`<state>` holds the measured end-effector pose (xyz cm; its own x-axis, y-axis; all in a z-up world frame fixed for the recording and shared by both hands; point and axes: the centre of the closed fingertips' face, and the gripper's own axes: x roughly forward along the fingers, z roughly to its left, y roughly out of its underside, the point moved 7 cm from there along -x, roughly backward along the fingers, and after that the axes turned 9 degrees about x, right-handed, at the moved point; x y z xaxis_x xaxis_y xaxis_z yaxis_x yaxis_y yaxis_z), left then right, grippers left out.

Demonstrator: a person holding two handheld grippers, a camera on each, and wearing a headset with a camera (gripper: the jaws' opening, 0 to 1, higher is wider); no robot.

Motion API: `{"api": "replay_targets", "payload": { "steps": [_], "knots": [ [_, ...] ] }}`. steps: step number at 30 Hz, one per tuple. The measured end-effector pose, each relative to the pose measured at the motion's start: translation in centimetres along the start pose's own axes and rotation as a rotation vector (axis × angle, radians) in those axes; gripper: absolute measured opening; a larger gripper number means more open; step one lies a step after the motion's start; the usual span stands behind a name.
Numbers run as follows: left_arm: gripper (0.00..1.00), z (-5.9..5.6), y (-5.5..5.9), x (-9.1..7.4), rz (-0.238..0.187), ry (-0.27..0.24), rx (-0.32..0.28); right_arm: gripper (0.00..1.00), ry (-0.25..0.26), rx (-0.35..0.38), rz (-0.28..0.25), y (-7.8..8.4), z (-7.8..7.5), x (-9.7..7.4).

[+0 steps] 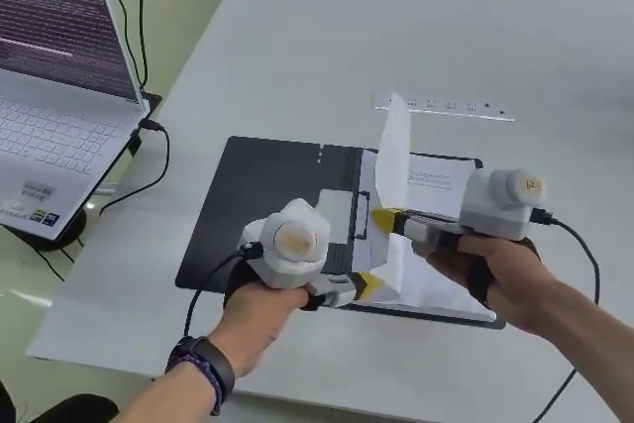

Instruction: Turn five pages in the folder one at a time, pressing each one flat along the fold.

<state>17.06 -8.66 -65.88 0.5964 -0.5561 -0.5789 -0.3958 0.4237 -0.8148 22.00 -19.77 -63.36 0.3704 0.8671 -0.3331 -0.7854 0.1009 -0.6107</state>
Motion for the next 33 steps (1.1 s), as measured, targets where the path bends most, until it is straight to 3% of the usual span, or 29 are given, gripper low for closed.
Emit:
{"api": "replay_targets", "payload": {
  "steps": [17, 23, 33],
  "knots": [
    [0.74, 2.4, 1.9, -3.6, -0.001, -0.073, -0.027, 0.00, -0.071, -0.028, 0.058, 0.4, 3.2, 4.1],
    [0.74, 3.0, 2.6, -5.1, -0.004, -0.095, -0.036, 0.00, -0.083, -0.014, 0.066, 0.9, 4.0, 5.5],
    [0.74, 3.7, 3.5, -6.2, -0.009, -0.110, -0.048, 0.00, -0.071, 0.015, 0.063, 1.2, 4.8, 7.7]
  ]
}}
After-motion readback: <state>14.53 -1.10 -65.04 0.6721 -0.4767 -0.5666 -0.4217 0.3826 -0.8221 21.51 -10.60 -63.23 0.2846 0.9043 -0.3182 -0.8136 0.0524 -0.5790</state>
